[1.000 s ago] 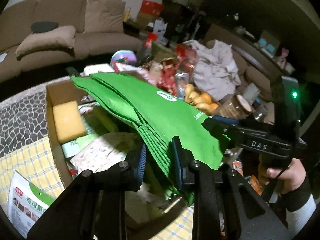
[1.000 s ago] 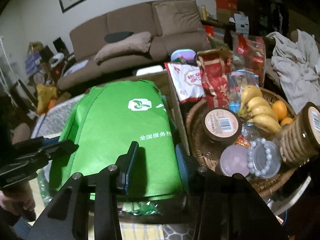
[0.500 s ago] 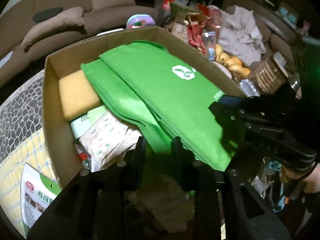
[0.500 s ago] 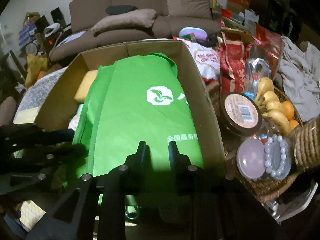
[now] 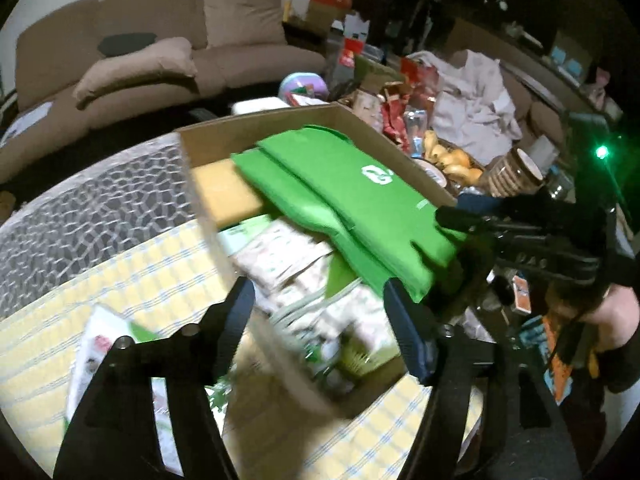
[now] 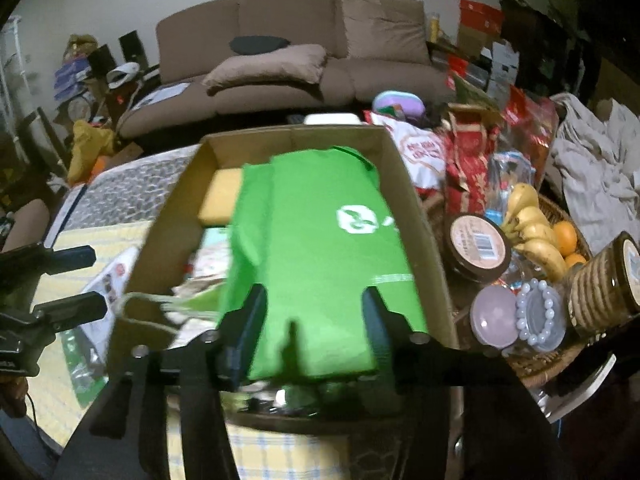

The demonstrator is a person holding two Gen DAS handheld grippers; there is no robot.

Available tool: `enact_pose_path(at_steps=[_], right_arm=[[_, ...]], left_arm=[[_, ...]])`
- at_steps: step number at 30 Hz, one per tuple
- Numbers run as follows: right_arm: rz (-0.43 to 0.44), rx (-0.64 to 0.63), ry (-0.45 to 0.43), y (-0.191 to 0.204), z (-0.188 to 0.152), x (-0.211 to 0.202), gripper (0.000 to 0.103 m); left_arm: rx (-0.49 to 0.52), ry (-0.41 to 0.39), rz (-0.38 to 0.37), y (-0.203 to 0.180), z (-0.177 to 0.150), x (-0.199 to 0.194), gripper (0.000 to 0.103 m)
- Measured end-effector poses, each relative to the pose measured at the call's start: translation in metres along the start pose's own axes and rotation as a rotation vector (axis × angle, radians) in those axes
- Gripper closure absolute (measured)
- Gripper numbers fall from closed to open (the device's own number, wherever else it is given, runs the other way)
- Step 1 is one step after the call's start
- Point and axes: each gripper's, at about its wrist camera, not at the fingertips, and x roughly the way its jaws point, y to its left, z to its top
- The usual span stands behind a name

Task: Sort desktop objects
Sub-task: 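Withdraw both grippers from the box over the seaweed packet on the bed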

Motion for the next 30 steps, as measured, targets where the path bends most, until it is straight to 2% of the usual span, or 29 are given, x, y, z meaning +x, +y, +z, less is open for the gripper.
enact_pose_path(at_steps=[2, 4, 5, 8, 12, 18, 26, 30], right_arm=[[0.013, -0.010, -0.005, 0.014, -0.001, -0.006, 0.034], [0.021, -0.017, -0.009, 0.025, -0.002, -0.010, 0.028], [0.029, -0.020, -0.008, 0.032, -0.002, -0.012, 0.024], [0.035, -0.033, -0.007, 0.048, -0.005, -0.016, 0.021], [0.041, -0.047, -0.003, 0.073, -0.011, -0.020, 0.018], [0.062, -0.074, 0.001, 0.112, -0.018, -0.025, 0.012], [0.145, -0.066, 0.016, 0.161, -0.032, -0.022, 0.010], [0.204, -0.062, 0.037, 0.187, -0.047, -0.013, 0.010]], left_arm=[[-0.012, -0.012, 0.018, 0.009, -0.009, -0.013, 0.026], [-0.028, -0.024, 0.031, 0.019, -0.019, -0.028, 0.020], [-0.035, -0.033, 0.045, 0.023, -0.023, -0.035, 0.011], [-0.054, -0.063, 0.083, 0.034, -0.036, -0.057, 0.001], [-0.064, -0.085, 0.132, 0.046, -0.051, -0.083, 0.000], [-0.083, -0.101, 0.166, 0.060, -0.070, -0.112, 0.000], [-0.098, -0.113, 0.210, 0.082, -0.101, -0.140, 0.000], [-0.143, -0.100, 0.237, 0.109, -0.127, -0.146, 0.000]])
